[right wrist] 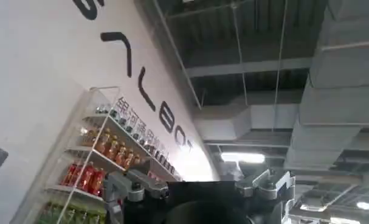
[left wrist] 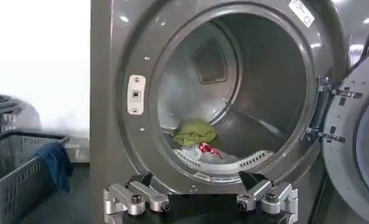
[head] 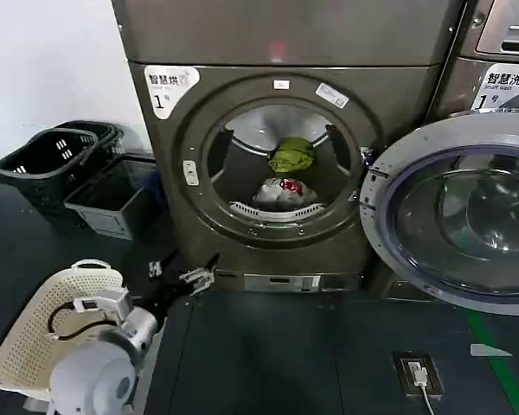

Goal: Grasp the clothes from the dryer.

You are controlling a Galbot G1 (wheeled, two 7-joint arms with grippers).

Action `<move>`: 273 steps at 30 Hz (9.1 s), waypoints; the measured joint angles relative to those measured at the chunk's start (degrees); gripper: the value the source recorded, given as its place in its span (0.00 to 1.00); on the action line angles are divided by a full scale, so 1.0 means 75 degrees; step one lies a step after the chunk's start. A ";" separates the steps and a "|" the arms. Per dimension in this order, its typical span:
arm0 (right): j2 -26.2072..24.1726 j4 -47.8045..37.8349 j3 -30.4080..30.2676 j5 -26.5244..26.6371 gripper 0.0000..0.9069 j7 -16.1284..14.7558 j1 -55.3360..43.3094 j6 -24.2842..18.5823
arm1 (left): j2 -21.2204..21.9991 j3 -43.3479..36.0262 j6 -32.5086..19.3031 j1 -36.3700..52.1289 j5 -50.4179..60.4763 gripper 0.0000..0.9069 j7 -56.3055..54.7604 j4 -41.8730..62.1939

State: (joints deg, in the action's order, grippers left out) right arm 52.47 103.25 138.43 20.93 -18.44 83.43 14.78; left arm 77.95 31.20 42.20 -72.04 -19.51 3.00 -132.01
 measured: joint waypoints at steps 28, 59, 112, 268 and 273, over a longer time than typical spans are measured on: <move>0.0049 -0.0224 0.0104 -0.0235 1.00 -0.0068 0.0074 -0.0272 | -0.0075 -0.0139 0.0000 -0.0160 0.0279 1.00 0.0157 -0.0057; 0.0048 -0.0345 0.0099 -0.0531 1.00 -0.0100 0.0016 -0.0326 | 0.0151 -0.0251 0.0000 -0.0066 0.0412 1.00 0.0256 0.0025; 0.0039 -0.0475 0.0321 -0.0625 1.00 -0.0146 0.0193 -0.0686 | 0.0193 -0.0401 0.0000 -0.0080 0.0848 1.00 0.0221 0.0049; 0.0081 -0.0667 0.0181 -0.0528 1.00 -0.0134 0.0110 -0.1168 | 0.0338 -0.0816 -0.0332 0.0047 0.1392 1.00 0.0121 0.0121; 0.0081 -0.0671 0.0188 -0.0528 1.00 -0.0136 0.0109 -0.1171 | 0.0341 -0.0829 -0.0334 0.0050 0.1398 1.00 0.0121 0.0123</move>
State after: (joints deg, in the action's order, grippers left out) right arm 53.08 98.22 139.84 16.97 -19.46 84.24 5.99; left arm 80.51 24.98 39.69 -71.67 -9.03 3.90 -131.09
